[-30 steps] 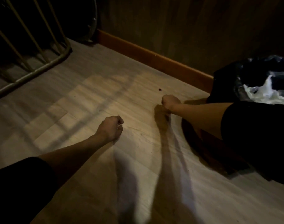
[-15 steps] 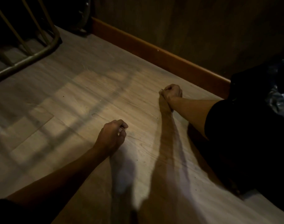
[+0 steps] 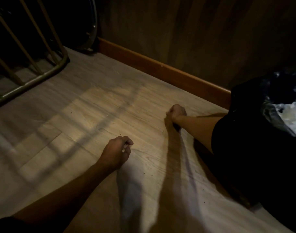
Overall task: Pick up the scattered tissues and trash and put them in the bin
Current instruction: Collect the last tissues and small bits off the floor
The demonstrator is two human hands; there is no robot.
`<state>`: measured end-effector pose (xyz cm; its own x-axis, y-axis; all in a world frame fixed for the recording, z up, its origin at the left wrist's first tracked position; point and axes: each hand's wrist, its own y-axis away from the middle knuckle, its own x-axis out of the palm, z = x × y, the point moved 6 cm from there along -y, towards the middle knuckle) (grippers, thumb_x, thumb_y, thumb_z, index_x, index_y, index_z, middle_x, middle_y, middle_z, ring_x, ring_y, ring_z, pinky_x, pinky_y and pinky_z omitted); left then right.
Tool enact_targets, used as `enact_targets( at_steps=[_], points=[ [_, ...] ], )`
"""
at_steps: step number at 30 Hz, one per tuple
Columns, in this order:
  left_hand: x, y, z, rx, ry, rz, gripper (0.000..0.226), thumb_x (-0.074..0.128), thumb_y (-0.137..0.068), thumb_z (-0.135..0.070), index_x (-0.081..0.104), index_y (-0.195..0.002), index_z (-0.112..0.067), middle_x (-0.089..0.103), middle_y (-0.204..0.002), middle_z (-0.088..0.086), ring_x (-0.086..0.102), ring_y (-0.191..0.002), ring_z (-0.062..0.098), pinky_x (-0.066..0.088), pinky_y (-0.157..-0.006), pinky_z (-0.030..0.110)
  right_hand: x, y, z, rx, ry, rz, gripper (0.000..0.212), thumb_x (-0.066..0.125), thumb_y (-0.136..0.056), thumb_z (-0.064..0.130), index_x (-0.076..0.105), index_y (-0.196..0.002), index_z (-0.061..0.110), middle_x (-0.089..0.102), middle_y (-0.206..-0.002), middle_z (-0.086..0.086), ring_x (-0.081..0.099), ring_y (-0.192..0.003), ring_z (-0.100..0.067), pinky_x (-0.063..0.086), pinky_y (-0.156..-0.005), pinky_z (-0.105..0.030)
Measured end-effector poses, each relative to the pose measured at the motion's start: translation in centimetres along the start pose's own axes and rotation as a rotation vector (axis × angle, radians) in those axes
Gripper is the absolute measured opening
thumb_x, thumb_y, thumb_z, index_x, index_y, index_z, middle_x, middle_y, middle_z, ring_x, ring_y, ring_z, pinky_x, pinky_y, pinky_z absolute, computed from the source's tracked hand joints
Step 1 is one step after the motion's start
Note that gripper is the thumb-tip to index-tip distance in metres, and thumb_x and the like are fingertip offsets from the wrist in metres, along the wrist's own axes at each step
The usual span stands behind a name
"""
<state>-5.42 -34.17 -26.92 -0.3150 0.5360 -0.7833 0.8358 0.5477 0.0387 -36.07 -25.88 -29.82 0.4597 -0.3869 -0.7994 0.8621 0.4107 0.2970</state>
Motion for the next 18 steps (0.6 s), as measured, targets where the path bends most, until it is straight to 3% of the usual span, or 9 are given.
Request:
enact_targets(
  at_steps=[3,8,12,14,16,18],
  points=[
    [-0.7,0.5,-1.3,0.026,0.009,0.022,0.021,0.060,-0.089,-0.015,0.070,-0.109,-0.016,0.070,-0.102,0.001,0.063,-0.091,0.013,0.053,-0.081,0.026,-0.4,1.4,-1.3,0.030,-0.045,0.088,0.027,0.069,-0.091,0.025,0.066,-0.111,0.007,0.065,-0.115,-0.012,0.062,-0.107,-0.032,0.053,-0.093,-0.041],
    [-1.3,1.3,-3.1,0.048,0.007,0.088,0.021,0.060,-0.089,-0.012,0.070,-0.107,-0.016,0.067,-0.099,0.000,0.064,-0.091,0.013,0.055,-0.082,0.030,-2.0,2.0,-3.1,0.096,-0.096,0.215,0.044,0.069,-0.082,0.011,0.061,-0.124,0.000,0.062,-0.127,-0.022,0.060,-0.118,-0.039,0.051,-0.101,-0.050],
    [-1.4,1.4,-3.1,0.044,-0.009,0.110,0.019,0.060,-0.090,-0.014,0.070,-0.105,-0.018,0.068,-0.097,-0.001,0.065,-0.090,0.013,0.056,-0.083,0.033,-3.1,2.3,-3.1,0.102,-0.127,0.082,0.014,0.063,-0.091,0.007,0.069,-0.103,0.010,0.062,-0.130,-0.013,0.059,-0.116,-0.031,0.049,-0.105,-0.041],
    [-1.4,1.4,-2.9,0.035,-0.005,0.112,0.019,0.059,-0.090,-0.014,0.069,-0.106,-0.018,0.068,-0.098,-0.001,0.065,-0.090,0.013,0.057,-0.083,0.033,-2.7,1.5,-3.2,0.123,-0.218,0.010,0.016,0.066,-0.091,0.004,0.075,-0.102,0.010,0.062,-0.131,-0.008,0.058,-0.119,-0.026,0.047,-0.107,-0.031],
    [-1.4,1.4,-2.8,0.038,0.005,0.104,0.020,0.059,-0.091,-0.014,0.069,-0.107,-0.018,0.068,-0.099,-0.001,0.064,-0.089,0.012,0.057,-0.082,0.032,-2.3,1.3,-3.0,0.126,-0.266,-0.036,0.017,0.069,-0.089,0.002,0.077,-0.104,0.006,0.066,-0.127,-0.008,0.058,-0.117,-0.022,0.044,-0.097,-0.021],
    [-1.2,1.5,-2.6,0.045,0.011,0.095,0.020,0.058,-0.091,-0.015,0.069,-0.108,-0.017,0.069,-0.099,0.000,0.063,-0.088,0.012,0.057,-0.081,0.032,-2.0,0.9,-2.7,0.110,-0.284,-0.075,0.018,0.074,-0.085,0.005,0.077,-0.103,0.005,0.070,-0.117,-0.008,0.061,-0.106,-0.018,0.043,-0.088,-0.019]
  ],
)
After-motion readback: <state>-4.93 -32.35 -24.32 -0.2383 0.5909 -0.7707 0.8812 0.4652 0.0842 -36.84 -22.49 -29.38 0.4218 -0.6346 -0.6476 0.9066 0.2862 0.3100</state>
